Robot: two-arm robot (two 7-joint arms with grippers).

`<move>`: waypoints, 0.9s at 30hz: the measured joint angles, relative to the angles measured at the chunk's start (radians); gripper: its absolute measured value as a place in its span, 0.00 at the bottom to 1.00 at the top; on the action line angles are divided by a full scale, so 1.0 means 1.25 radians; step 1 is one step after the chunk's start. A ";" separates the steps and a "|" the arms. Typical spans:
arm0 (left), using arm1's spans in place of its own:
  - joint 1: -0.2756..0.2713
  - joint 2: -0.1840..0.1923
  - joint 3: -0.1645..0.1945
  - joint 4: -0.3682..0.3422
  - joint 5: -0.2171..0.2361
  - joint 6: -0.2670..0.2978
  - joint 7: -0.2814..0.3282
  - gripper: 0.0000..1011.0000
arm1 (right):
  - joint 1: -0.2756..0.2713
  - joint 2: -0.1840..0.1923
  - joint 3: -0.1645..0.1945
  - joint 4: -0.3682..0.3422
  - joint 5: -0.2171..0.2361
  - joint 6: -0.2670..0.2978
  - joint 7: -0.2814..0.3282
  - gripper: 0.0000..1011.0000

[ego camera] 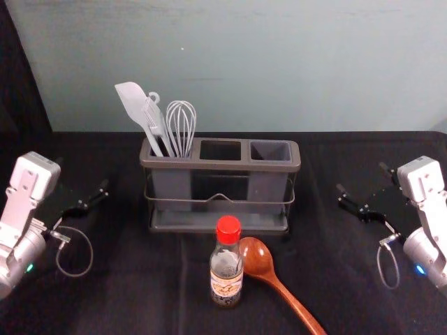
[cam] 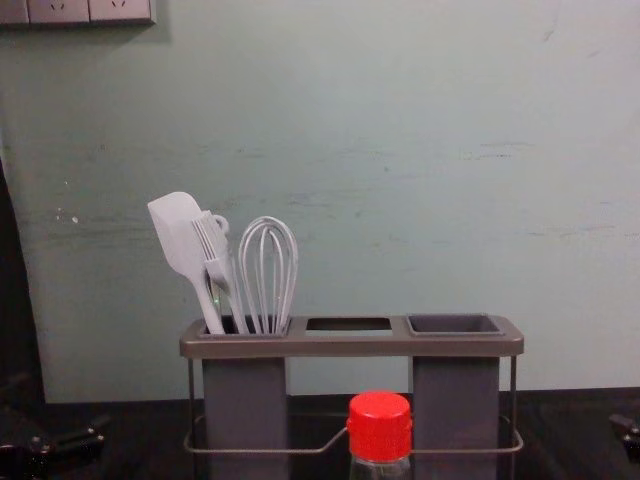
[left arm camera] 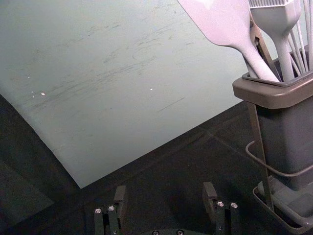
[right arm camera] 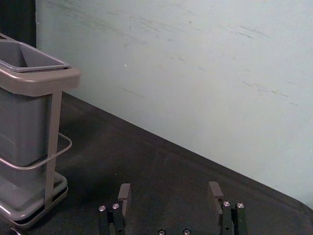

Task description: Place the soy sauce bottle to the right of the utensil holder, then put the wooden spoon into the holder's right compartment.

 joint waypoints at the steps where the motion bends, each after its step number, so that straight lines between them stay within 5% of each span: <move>1: 0.000 0.000 0.000 0.000 0.000 0.000 0.000 1.00 | 0.000 0.000 0.000 0.000 0.000 0.000 0.000 0.99; 27: 0.000 0.000 0.000 0.000 0.000 0.000 0.000 1.00 | 0.000 0.000 0.000 0.000 0.000 0.000 0.000 0.99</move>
